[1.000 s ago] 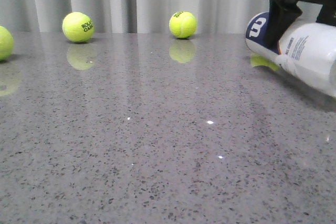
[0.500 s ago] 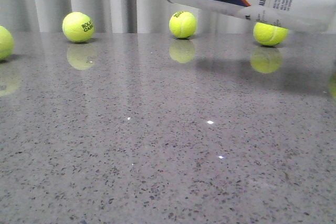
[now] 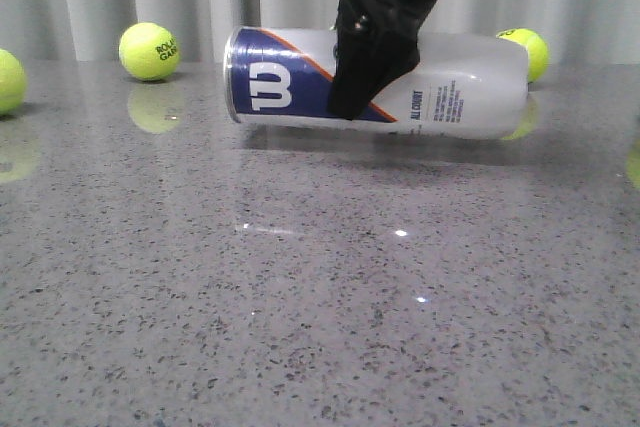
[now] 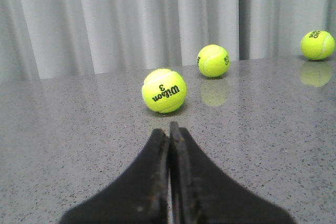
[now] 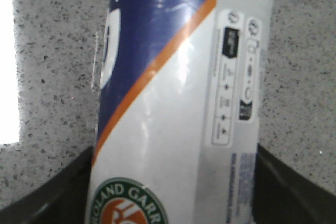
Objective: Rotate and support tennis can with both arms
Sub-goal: 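Lift the can with the right gripper and carry it toward the table center, then set the can down on its side and roll it with the right gripper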
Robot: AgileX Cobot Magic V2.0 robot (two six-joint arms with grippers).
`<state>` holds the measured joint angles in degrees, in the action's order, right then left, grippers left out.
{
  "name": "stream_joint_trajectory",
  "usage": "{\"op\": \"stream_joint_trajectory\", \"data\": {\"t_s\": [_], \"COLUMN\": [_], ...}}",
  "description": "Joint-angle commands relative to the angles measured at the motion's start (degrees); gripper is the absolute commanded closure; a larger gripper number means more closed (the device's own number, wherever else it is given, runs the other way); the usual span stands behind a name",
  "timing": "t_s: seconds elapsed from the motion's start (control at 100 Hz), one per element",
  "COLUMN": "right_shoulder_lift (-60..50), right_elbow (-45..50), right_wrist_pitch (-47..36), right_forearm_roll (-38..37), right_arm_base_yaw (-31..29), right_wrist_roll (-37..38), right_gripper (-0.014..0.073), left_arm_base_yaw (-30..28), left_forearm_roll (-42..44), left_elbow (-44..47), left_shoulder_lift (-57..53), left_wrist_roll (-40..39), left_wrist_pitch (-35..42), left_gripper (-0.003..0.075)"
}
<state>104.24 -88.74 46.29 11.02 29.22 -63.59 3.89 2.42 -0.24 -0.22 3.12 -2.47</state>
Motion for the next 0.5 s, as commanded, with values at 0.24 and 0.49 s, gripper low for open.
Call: {"op": "stream_joint_trajectory", "data": {"t_s": [0.24, 0.49], "right_shoulder_lift": [-1.7, -1.7], "right_elbow": [-2.1, -2.1], "right_wrist_pitch": [-2.4, 2.5], "right_forearm_roll": [0.6, 0.7], "right_arm_base_yaw": [0.1, 0.4], "right_wrist_roll": [-0.8, -1.2], "right_gripper": [0.0262, 0.0262], "left_arm_base_yaw": [-0.1, -0.1], "left_forearm_roll": [0.0, 0.0], "left_elbow": [2.7, 2.7], "left_shoulder_lift": [-2.3, -2.3], "left_wrist_roll": [-0.6, -0.6], "left_wrist_pitch": [4.3, 4.3], "left_gripper": [0.0741, 0.0741]}}
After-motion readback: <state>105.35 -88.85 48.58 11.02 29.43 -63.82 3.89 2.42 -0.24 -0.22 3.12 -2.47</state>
